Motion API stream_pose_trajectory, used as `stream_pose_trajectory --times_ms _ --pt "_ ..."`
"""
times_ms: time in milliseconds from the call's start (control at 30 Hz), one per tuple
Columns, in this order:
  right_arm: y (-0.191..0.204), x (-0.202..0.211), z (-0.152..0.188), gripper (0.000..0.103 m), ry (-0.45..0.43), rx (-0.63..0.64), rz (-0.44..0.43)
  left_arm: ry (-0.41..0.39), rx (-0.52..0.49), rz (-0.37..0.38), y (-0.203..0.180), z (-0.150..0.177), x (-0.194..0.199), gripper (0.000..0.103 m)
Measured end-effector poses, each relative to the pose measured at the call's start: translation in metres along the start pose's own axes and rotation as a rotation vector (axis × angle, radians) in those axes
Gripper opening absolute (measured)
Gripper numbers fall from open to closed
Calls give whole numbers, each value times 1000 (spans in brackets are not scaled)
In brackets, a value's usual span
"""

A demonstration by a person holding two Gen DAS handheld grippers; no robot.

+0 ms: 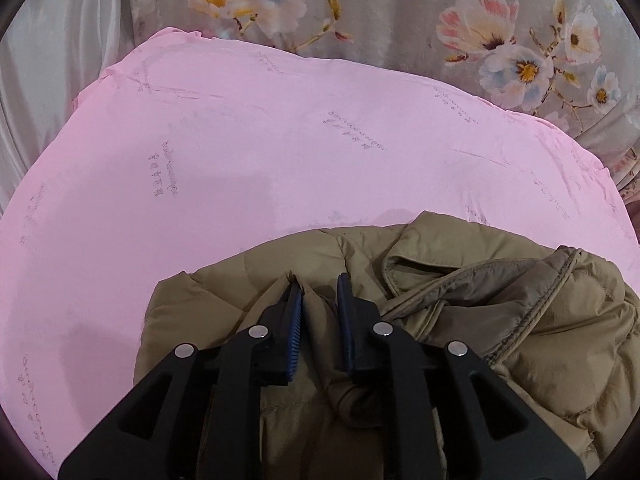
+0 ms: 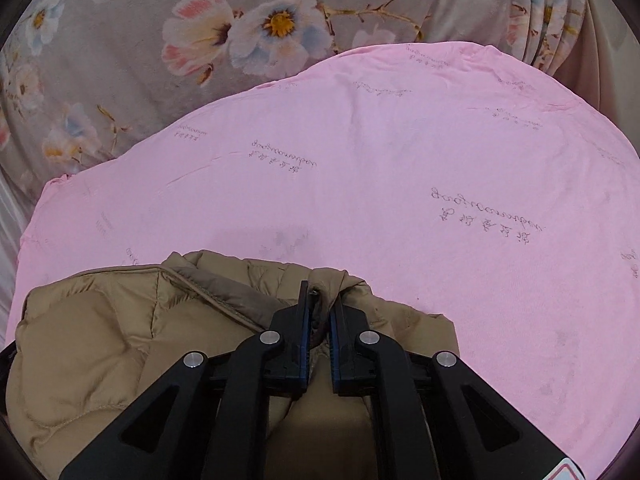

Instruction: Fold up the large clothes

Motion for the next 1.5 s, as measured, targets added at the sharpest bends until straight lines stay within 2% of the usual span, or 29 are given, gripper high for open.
stream_pose_trajectory --times_ms 67,100,133,167,200,233,267,300,367,467,600,700,833,1000,1133,1233,1333,1500 --pt "-2 1 -1 7 5 -13 -22 -5 18 30 4 0 4 19" --pt "-3 4 -2 9 6 -23 -41 -1 25 44 7 0 8 23" --pt "-6 9 -4 15 6 -39 -69 -4 40 68 13 -1 18 28" --pt "-9 19 -6 22 -2 -60 -102 -16 48 72 17 -2 27 45" --pt "-12 28 -8 44 -17 -75 -119 -47 56 62 24 -3 42 72" --pt "-18 46 -11 60 -58 -103 -149 -81 59 45 29 -5 56 82" --pt "-21 59 -14 60 -90 -117 -175 -137 52 18 35 -7 77 88" --pt "-22 74 -16 60 -118 -123 -204 -163 31 3 37 -9 93 88" --pt "-14 96 -16 60 -130 -82 -229 -166 -10 -11 35 -14 112 87" --pt "18 111 -9 49 -97 4 -263 -151 -97 26 8 -22 124 85" --pt "83 105 12 23 4 157 -297 -72 -247 59 -52 -21 95 74" --pt "123 88 34 14 71 282 -272 14 -304 45 -80 -14 55 64" --pt "155 61 43 11 122 381 -227 62 -275 52 -79 -19 25 62" --pt "154 15 37 7 188 371 -183 111 -239 58 -65 -29 0 62" --pt "145 0 18 4 184 345 -149 101 -239 22 -59 -39 -9 62" --pt "132 -11 4 3 174 328 -109 104 -211 22 -51 -42 -22 63" --pt "124 -22 7 2 199 289 -130 89 -188 23 -48 -38 -33 67" --pt "125 -29 13 2 190 287 -131 55 -159 15 -46 -36 -41 70"
Point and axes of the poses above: each gripper's, at about its wrist camera, not at the fingertips, and x roughly against the way its jaws point, y to its left, z to its underside, the point moved 4 cm from there along -x, roughly the way its jaws point, and after that the axes turned 11 degrees about -x, right-handed, at the moved point
